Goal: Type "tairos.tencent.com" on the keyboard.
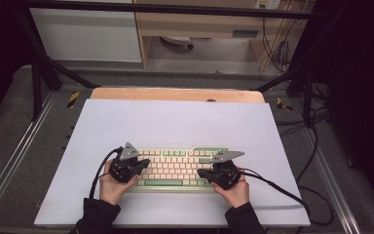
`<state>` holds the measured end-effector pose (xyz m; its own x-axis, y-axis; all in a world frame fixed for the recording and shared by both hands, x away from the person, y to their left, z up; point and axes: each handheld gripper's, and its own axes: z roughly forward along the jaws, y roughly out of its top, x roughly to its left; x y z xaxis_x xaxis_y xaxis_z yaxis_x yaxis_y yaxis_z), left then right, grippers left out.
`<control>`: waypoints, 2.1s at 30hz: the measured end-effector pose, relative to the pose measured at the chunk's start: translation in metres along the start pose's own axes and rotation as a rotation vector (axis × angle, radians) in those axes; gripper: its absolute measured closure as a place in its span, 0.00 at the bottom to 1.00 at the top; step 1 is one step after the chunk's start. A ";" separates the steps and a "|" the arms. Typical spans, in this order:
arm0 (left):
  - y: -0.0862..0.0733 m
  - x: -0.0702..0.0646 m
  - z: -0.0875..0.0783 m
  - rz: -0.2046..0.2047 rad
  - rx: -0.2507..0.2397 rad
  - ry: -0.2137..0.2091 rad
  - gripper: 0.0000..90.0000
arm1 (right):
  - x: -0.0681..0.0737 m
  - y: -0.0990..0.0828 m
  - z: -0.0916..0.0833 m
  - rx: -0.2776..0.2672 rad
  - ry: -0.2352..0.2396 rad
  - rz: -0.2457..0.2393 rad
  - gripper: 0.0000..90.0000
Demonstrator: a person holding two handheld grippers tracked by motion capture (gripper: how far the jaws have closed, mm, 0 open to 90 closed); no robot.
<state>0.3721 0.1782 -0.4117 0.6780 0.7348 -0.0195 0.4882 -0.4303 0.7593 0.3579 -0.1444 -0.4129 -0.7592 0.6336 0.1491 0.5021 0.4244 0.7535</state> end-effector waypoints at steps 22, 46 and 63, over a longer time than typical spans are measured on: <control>-0.006 0.002 0.014 -0.001 0.017 0.005 1.00 | 0.000 0.000 0.000 0.002 -0.001 0.001 1.00; -0.012 0.001 -0.006 0.007 -0.013 -0.011 1.00 | 0.001 0.001 -0.003 -0.010 0.002 -0.003 1.00; -0.025 0.006 -0.024 -0.010 -0.030 -0.014 1.00 | 0.003 0.003 -0.001 -0.011 0.005 0.001 1.00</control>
<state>0.3510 0.2057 -0.4153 0.6809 0.7315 -0.0359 0.4783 -0.4070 0.7782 0.3562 -0.1417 -0.4093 -0.7607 0.6307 0.1535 0.4985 0.4163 0.7604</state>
